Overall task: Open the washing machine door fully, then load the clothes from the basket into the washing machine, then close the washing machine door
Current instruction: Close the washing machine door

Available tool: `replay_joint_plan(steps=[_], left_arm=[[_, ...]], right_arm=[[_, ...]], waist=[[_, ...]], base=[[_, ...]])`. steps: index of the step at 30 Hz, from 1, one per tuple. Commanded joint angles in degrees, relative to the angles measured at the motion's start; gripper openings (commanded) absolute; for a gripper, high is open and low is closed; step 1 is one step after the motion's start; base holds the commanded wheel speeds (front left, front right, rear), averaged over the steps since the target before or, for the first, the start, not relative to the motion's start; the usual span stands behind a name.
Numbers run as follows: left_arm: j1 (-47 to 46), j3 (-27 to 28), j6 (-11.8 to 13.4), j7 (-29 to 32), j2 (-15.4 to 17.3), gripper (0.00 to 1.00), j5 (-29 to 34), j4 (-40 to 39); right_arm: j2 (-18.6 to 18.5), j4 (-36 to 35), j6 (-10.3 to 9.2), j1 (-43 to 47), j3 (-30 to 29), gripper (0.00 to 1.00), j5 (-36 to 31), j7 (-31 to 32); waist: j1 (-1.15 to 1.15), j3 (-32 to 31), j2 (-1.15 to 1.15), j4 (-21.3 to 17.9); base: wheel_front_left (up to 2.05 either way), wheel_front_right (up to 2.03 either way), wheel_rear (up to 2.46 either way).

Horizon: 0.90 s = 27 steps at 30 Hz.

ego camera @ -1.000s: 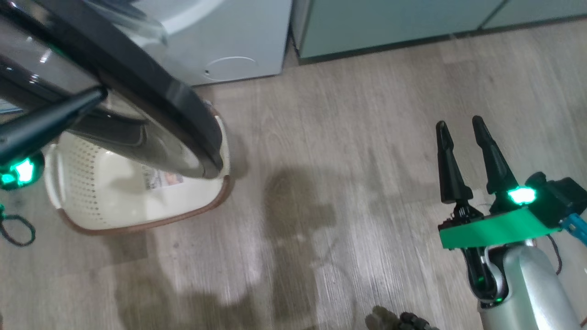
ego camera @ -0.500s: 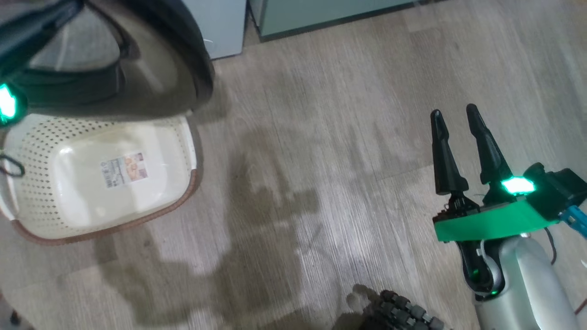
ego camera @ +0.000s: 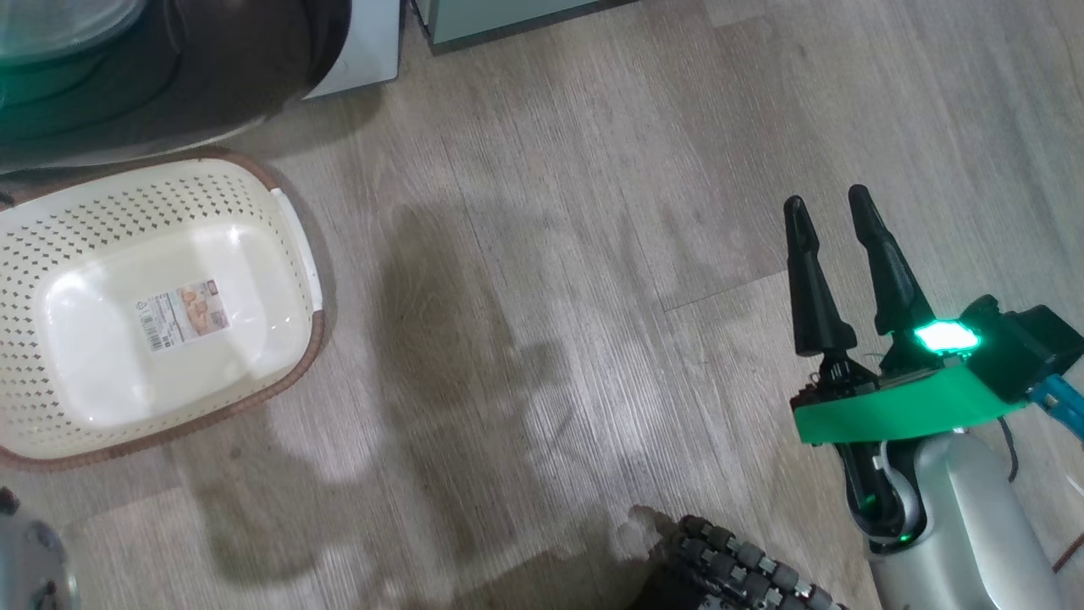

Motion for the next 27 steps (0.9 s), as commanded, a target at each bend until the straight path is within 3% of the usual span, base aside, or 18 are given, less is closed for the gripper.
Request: replay_joint_plan(steps=[1,5,10,16,17,19,20,27], left_arm=[[-1.9,1.1,-0.4,-0.6,2.6,0.00,0.6,-1.2],[-3.2,0.9,-1.3,-1.9,2.4,0.00,1.6,1.5],[0.4,1.4,-3.2,0.6,2.3,0.00,0.1,2.0],[9.8,7.9,-5.7,-0.6,-1.5,0.00,-4.7,-1.8],[11.0,9.3,-6.1,-1.3,-2.4,0.05,-5.6,-2.4],[13.4,11.8,-7.1,-2.9,-4.1,0.64,-6.8,-3.3],[14.5,13.0,-7.6,-3.5,-5.0,1.00,-7.5,-3.7],[20.8,18.4,-12.0,-7.5,-11.9,1.00,-11.3,-4.7]], right_arm=[[-0.2,-2.0,0.00,-0.9,1.2,1.00,0.4,-0.5],[-0.2,-1.9,0.00,-1.0,1.0,1.00,0.3,-0.5],[-0.2,-1.7,0.00,-0.8,0.9,1.00,-0.2,-0.5],[-0.2,-1.5,0.00,-0.9,0.8,1.00,-2.0,-0.5],[-0.2,-1.5,0.00,-1.0,0.7,1.00,-2.3,-0.5],[-0.2,-1.3,0.00,-1.2,0.6,1.00,-2.9,-0.5],[-0.2,-1.3,0.00,-1.4,0.6,1.00,-3.2,-0.5],[-0.2,-0.7,0.00,-1.8,-0.5,1.00,-4.8,-0.5]], waist=[[-0.01,0.0,0.00,-0.1],[-0.01,-0.3,0.00,0.2],[-0.01,-1.5,0.00,1.9],[-0.01,-3.1,0.00,6.0],[-0.01,-3.2,0.00,6.6],[-0.01,-3.5,0.00,8.0],[-0.01,-3.7,0.00,8.6],[-0.01,-4.7,0.00,13.2]], base=[[0.00,0.00,0.00],[0.00,0.00,0.00],[0.00,0.00,0.00],[0.00,0.00,0.00],[0.00,0.00,0.00],[0.00,0.00,0.00],[0.00,0.00,0.00],[0.00,0.00,0.00]])
